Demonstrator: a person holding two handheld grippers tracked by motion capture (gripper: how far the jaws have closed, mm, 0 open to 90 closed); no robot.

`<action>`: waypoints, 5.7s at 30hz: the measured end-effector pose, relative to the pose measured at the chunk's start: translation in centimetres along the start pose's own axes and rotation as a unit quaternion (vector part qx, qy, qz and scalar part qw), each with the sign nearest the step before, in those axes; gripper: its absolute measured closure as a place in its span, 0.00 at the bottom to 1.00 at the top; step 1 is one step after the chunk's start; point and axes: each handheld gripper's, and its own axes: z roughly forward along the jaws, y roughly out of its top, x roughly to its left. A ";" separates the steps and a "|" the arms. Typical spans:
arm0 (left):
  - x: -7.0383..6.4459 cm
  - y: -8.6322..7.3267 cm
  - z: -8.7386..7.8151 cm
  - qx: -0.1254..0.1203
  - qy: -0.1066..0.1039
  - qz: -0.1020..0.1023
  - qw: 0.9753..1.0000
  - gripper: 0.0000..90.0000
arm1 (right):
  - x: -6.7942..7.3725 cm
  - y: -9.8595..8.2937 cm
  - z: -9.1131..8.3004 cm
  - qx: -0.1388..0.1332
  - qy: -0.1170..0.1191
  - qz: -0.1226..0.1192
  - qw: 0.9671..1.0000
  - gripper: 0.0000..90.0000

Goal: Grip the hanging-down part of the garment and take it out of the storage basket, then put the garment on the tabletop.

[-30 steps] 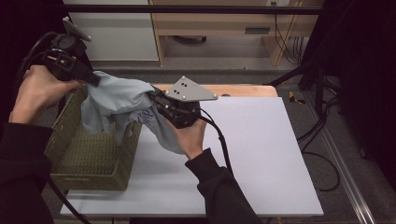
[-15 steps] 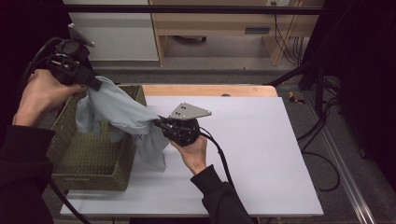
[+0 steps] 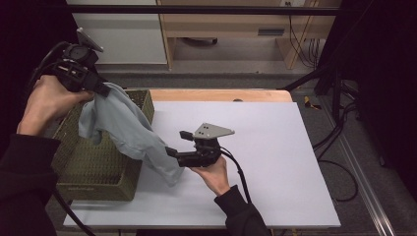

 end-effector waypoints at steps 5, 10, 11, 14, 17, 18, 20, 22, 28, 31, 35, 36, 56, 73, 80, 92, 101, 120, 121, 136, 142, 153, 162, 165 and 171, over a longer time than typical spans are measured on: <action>-0.3 0.0 -0.1 -0.001 -0.003 0.004 1.000 0.94 | -0.5 -0.7 -2.1 -0.009 -0.026 0.005 1.000 0.14; -0.8 0.1 0.0 -0.002 -0.005 0.009 1.000 0.94 | -1.0 -1.1 -4.0 -0.027 -0.065 0.002 0.998 0.08; -0.8 0.1 0.0 -0.002 -0.005 0.009 1.000 0.94 | -1.0 -1.2 -4.3 -0.029 -0.069 0.006 0.997 0.07; -1.1 0.0 0.0 -0.003 -0.006 0.010 1.000 0.94 | -1.3 -1.6 -5.2 -0.036 -0.087 0.003 0.996 0.05; -1.0 -0.1 -0.1 -0.003 -0.006 0.012 1.000 0.94 | -1.5 -2.1 -6.2 -0.040 -0.103 -0.002 0.994 0.04; -1.0 -0.1 -0.1 -0.007 -0.006 0.007 1.000 0.94 | -1.6 -2.3 -6.6 -0.043 -0.110 0.000 0.993 0.04; -0.8 -0.2 -0.2 -0.004 -0.007 0.010 1.000 0.94 | -1.7 -2.7 -7.4 -0.051 -0.116 -0.002 0.992 0.03; -0.8 -0.3 -0.1 -0.007 -0.010 0.008 1.000 0.94 | -1.8 -3.1 -8.2 -0.055 -0.125 -0.004 0.991 0.03; -0.5 -0.5 0.0 -0.008 -0.013 0.006 1.000 0.94 | -2.2 -4.6 -10.3 -0.058 -0.144 -0.010 0.988 0.03; -0.5 -0.6 0.1 -0.009 -0.014 0.002 1.000 0.94 | -2.4 -5.5 -11.3 -0.058 -0.157 -0.011 0.986 0.03; -0.4 -0.6 0.2 -0.008 -0.014 0.001 1.000 0.94 | -2.7 -6.5 -12.3 -0.057 -0.164 -0.010 0.985 0.03; -0.3 -0.6 0.3 -0.007 -0.014 0.000 1.000 0.94 | -2.8 -6.8 -12.7 -0.056 -0.169 -0.006 0.984 0.03; 0.3 -0.8 0.6 -0.005 -0.018 -0.007 1.000 0.94 | -3.6 -10.5 -16.3 -0.076 -0.221 0.012 0.972 0.02; -0.1 -0.6 0.6 -0.001 -0.020 -0.001 1.000 0.94 | -3.0 -12.2 -17.7 -0.080 -0.235 0.010 0.969 0.02; -1.0 -0.1 0.6 -0.007 -0.023 0.006 1.000 0.94 | -3.3 -12.3 -17.9 -0.082 -0.234 0.017 0.969 0.02; -5.5 1.7 0.0 -0.028 -0.042 0.055 0.997 0.94 | -3.3 -12.5 -18.1 -0.079 -0.235 0.019 0.969 0.02; -9.5 2.7 -0.4 -0.042 -0.055 0.100 0.993 0.94 | -3.2 -12.4 -18.2 -0.079 -0.234 0.020 0.969 0.02; -16.1 4.1 1.7 -0.039 -0.094 0.172 0.980 0.94 | -3.3 -12.4 -18.3 -0.084 -0.230 0.011 0.969 0.02; -16.5 4.2 1.8 -0.037 -0.096 0.179 0.979 0.94 | -3.3 -12.4 -18.3 -0.085 -0.230 0.010 0.969 0.02; -18.7 3.5 6.3 -0.016 -0.123 0.200 0.972 0.94 | -3.2 -12.3 -18.3 -0.083 -0.228 0.022 0.970 0.02; -19.1 2.7 8.5 -0.015 -0.133 0.199 0.971 0.94 | -3.1 -12.4 -18.2 -0.085 -0.224 0.025 0.971 0.02; -19.8 1.4 12.0 -0.006 -0.154 0.198 0.968 0.94 | -3.1 -12.4 -18.2 -0.080 -0.224 0.029 0.971 0.02; -20.6 0.4 14.8 0.006 -0.154 0.207 0.966 0.93 | -3.0 -12.4 -18.1 -0.087 -0.218 0.039 0.971 0.02; -20.7 0.1 15.7 0.008 -0.161 0.208 0.965 0.92 | -3.2 -12.5 -18.2 -0.087 -0.222 0.029 0.971 0.02; -21.1 -0.3 16.9 0.021 -0.169 0.205 0.964 0.91 | -3.3 -12.5 -18.1 -0.091 -0.222 0.022 0.971 0.02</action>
